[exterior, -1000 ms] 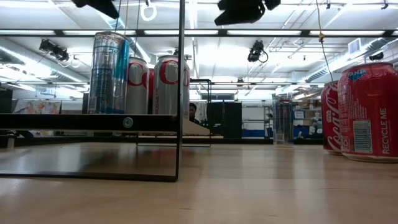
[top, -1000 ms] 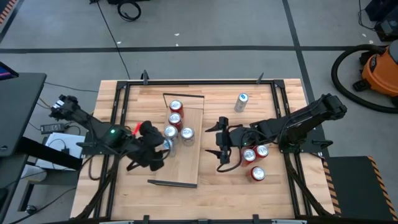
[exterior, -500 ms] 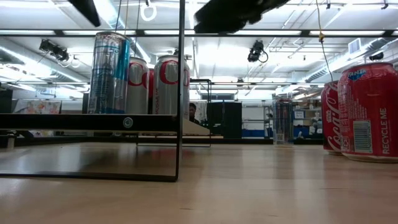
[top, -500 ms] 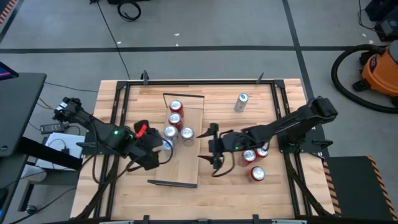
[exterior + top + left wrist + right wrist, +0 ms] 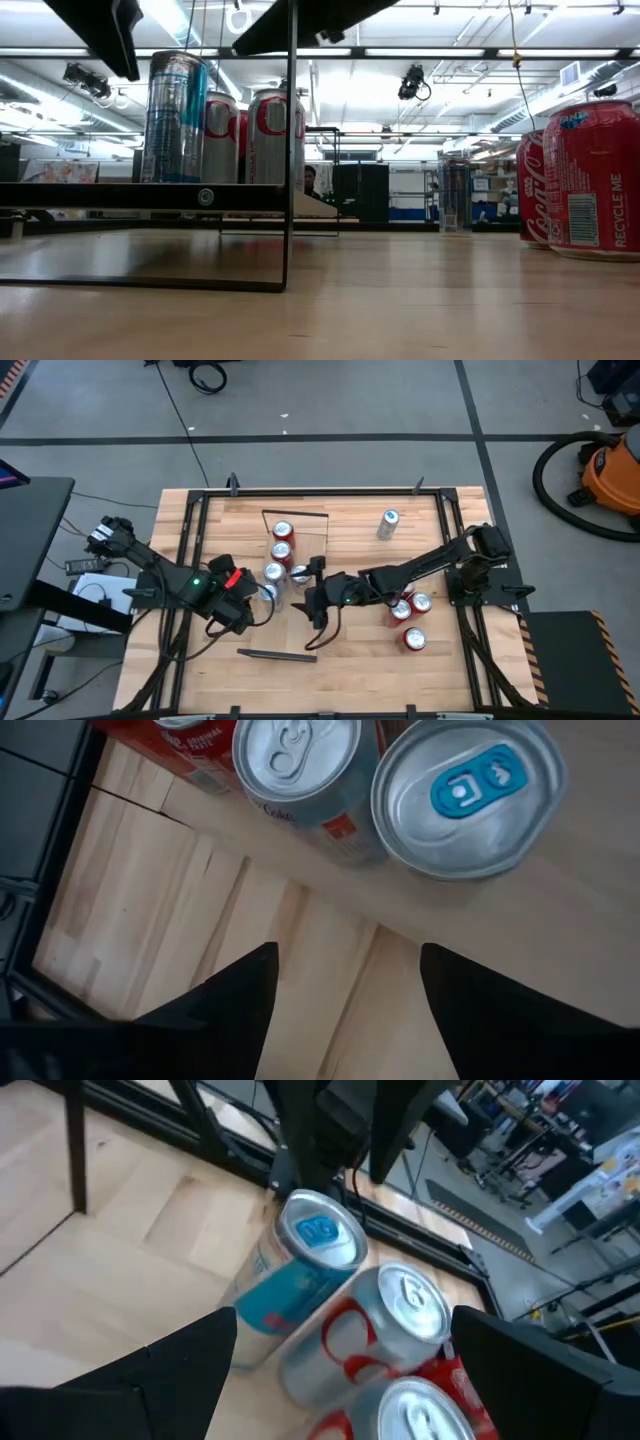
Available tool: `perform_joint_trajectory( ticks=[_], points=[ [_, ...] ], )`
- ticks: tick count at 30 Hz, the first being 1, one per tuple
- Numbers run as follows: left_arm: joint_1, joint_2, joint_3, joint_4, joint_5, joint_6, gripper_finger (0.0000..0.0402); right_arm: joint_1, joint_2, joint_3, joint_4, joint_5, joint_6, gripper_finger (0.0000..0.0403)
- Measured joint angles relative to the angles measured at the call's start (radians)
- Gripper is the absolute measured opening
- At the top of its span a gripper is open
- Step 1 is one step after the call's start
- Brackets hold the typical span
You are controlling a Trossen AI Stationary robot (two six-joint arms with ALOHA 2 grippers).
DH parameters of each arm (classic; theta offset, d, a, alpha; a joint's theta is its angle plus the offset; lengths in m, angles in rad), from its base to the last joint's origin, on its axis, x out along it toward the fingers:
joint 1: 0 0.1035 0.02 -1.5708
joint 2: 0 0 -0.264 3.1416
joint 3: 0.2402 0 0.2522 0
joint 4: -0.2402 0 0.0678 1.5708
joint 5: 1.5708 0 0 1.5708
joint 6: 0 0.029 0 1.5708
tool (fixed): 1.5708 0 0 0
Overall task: Place canned beverage on shelf
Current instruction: Put the bottom blue soda can on the shelf
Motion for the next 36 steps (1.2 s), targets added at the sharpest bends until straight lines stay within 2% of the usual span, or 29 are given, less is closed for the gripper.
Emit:
perform_joint_trajectory(
  ticks=[11,16,24,30,33,36],
  points=[
    [0.008,-0.002,-0.047,0.08,-0.051,0.015,0.0249,-0.063,0.018,0.005,0.061,-0.04,-0.018,0.038],
    [0.008,-0.002,-0.048,0.101,-0.055,0.031,0.0249,-0.079,0.019,0.005,0.065,-0.117,0.006,0.038],
    [0.008,-0.002,-0.048,0.103,-0.062,0.034,0.0249,-0.089,0.018,0.005,0.09,-0.152,0.02,0.038],
    [0.008,-0.002,-0.048,0.102,-0.062,0.034,0.0249,-0.081,0.056,0.005,0.117,-0.147,0.047,0.038],
    [0.008,-0.001,-0.048,0.103,-0.062,0.033,0.0249,-0.062,0.082,0.001,0.105,-0.062,0.024,0.038],
    [0.008,-0.002,-0.048,0.103,-0.062,0.034,0.0249,-0.053,0.087,0.004,0.128,-0.034,-0.005,0.038]
  ],
)
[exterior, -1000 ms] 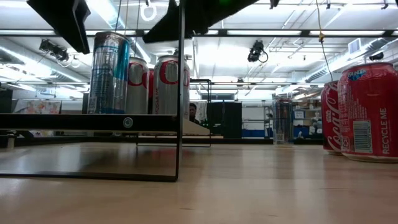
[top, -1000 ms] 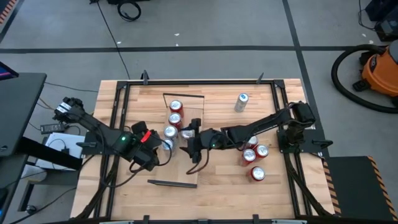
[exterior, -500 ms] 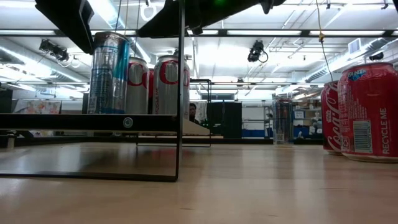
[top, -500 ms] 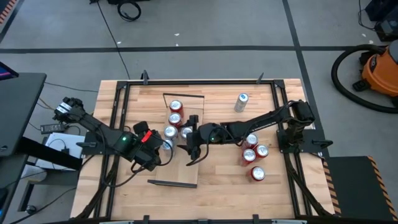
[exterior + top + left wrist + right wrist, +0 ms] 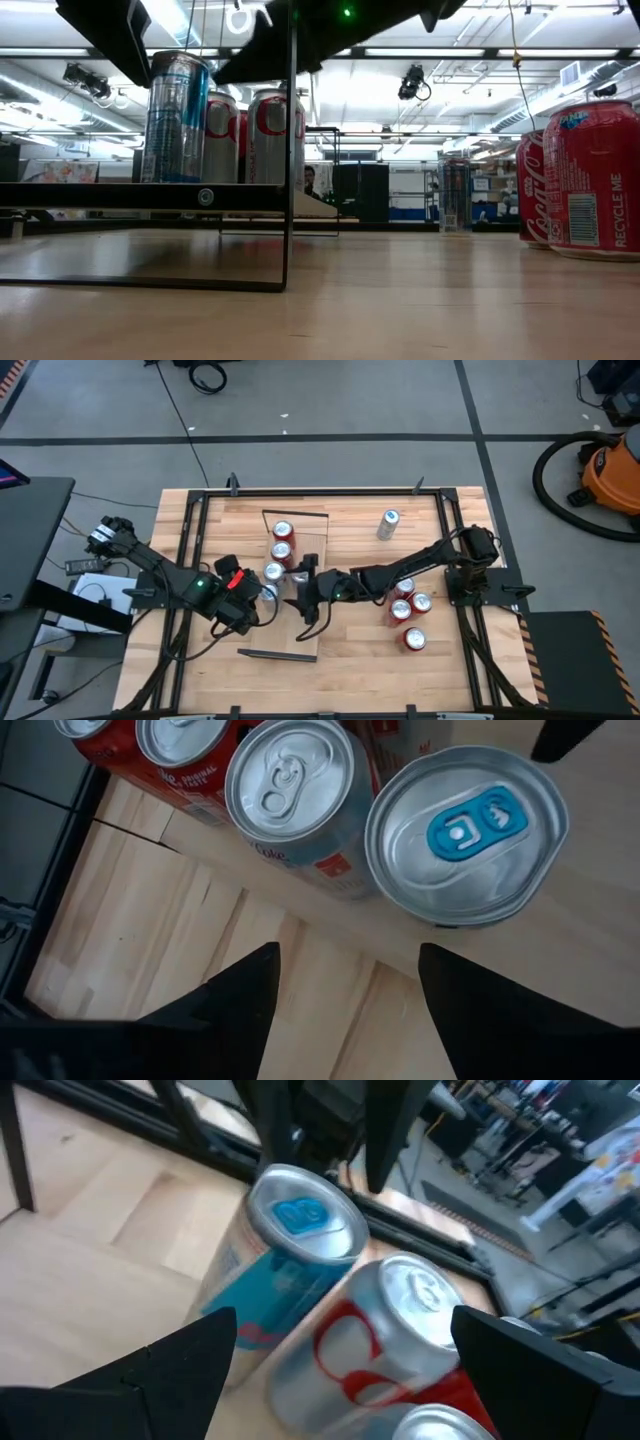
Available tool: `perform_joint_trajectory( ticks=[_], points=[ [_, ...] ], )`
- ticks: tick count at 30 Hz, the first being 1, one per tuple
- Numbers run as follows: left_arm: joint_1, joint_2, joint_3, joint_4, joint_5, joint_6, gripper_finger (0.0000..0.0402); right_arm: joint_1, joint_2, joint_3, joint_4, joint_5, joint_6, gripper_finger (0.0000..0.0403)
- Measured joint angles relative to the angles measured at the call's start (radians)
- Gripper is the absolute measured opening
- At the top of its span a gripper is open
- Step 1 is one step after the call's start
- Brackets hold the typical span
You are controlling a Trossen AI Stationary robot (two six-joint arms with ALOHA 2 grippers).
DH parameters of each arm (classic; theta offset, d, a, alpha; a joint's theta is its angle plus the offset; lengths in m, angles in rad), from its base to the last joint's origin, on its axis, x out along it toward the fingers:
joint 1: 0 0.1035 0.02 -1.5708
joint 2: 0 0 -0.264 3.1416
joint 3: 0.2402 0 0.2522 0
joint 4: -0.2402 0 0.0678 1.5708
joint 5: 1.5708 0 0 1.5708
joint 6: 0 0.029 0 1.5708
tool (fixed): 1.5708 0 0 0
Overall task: Place canned beverage on shelf
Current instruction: Put the bottom blue soda can on the shelf
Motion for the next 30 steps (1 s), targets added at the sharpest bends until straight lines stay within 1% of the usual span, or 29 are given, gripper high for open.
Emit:
perform_joint_trajectory(
  ticks=[6,15,21,25,30],
  points=[
    [0.006,0.0,0.0,0.008,0.0,0.0,0.0249,-0.01,-0.002,0.001,0.021,0.02,-0.035,0.038],
    [0.026,0.0,0.0,0.021,-0.008,0.02,0.0249,-0.027,-0.002,0.001,0.055,-0.046,-0.032,0.038],
    [0.04,0.0,0.0,0.019,-0.014,0.027,0.0249,-0.025,0.031,0.001,0.112,-0.088,-0.031,0.038],
    [0.04,0.0,0.0,0.027,-0.015,0.027,0.0249,-0.025,0.047,0.0,0.095,-0.08,-0.032,0.038],
    [0.04,0.0,0.0,0.017,-0.016,0.032,0.0249,-0.025,0.041,0.0,0.09,-0.033,-0.033,0.038]
  ],
)
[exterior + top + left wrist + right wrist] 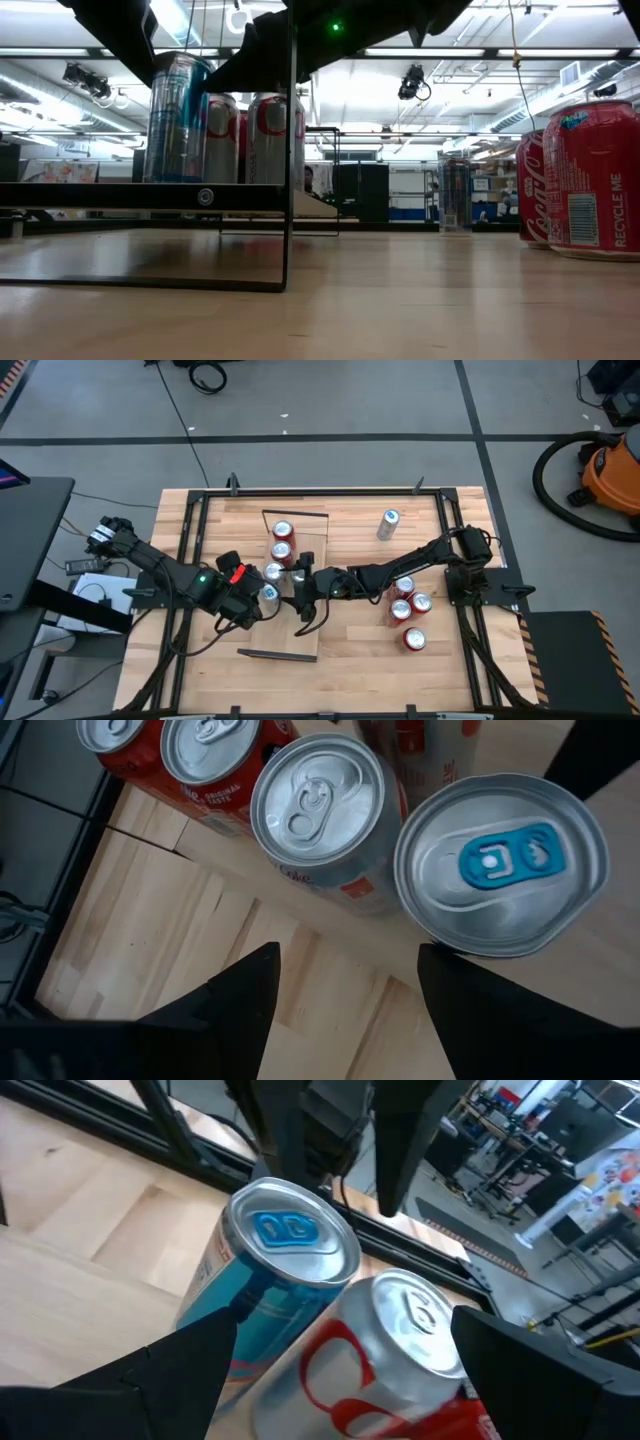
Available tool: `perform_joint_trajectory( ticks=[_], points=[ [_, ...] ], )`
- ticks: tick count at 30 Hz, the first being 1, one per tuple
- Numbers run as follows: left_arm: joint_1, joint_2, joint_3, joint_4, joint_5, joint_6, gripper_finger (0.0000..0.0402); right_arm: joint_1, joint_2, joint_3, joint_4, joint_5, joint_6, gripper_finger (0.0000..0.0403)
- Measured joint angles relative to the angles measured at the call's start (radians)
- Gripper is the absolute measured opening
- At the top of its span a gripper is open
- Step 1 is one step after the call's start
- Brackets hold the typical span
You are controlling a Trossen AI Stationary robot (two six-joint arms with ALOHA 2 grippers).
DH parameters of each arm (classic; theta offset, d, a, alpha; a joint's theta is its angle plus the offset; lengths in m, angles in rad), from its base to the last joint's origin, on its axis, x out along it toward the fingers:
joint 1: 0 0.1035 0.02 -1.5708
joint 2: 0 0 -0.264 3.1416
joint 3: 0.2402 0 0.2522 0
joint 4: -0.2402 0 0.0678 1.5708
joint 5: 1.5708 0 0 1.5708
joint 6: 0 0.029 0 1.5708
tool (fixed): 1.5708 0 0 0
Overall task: Place canned beverage on shelf
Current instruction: Put the bottom blue soda can on the shelf
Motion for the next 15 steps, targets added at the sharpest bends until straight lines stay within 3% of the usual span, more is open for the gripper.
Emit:
perform_joint_trajectory(
  ticks=[15],
  points=[
    [0.0,-0.002,0.0,-0.014,-0.029,0.001,0.0249,0.002,-0.003,0.001,0.014,-0.028,0.017,0.038]
  ],
)
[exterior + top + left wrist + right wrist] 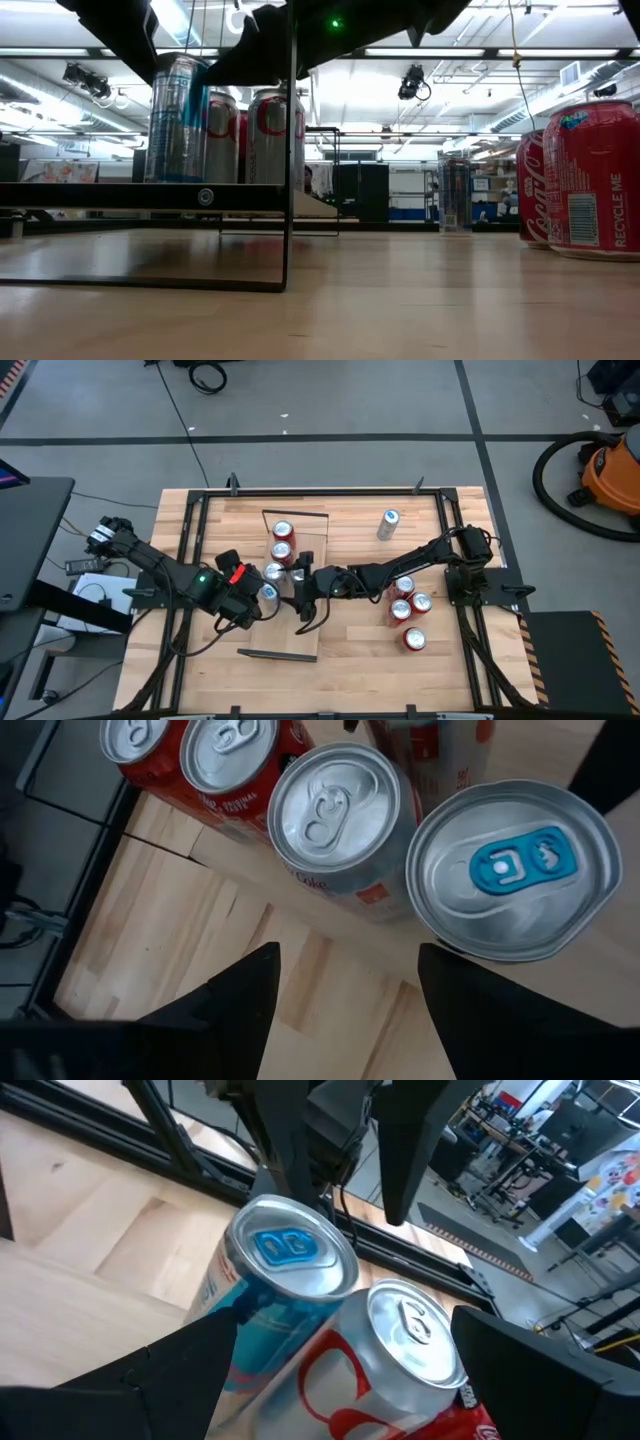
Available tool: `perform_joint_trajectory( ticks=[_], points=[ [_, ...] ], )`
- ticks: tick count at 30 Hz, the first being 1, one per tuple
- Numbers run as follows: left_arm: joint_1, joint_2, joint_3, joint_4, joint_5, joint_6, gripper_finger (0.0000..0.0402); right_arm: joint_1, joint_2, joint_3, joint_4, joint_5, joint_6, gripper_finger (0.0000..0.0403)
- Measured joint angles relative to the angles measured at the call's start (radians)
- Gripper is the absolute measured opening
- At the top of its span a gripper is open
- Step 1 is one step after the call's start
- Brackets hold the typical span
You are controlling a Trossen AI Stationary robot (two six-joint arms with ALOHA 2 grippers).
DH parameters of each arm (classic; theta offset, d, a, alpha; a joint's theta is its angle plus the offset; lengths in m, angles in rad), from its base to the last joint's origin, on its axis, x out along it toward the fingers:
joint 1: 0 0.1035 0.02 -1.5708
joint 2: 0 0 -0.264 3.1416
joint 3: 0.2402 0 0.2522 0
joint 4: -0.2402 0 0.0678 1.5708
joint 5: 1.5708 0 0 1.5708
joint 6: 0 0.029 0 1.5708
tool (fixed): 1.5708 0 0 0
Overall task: Place canned beverage on shelf
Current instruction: Put the bottom blue soda can on the shelf
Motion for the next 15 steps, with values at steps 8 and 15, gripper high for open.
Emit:
perform_joint_trajectory(
  ticks=[8,15],
  points=[
    [0.0,0.0,0.0,0.011,0.0,0.001,0.0249,0.002,0.005,0.0,0.041,-0.041,0.013,0.038],
    [0.0,0.0,0.0,0.003,0.001,0.016,0.0249,0.012,0.004,0.0,0.017,-0.037,-0.006,0.038]
  ],
)
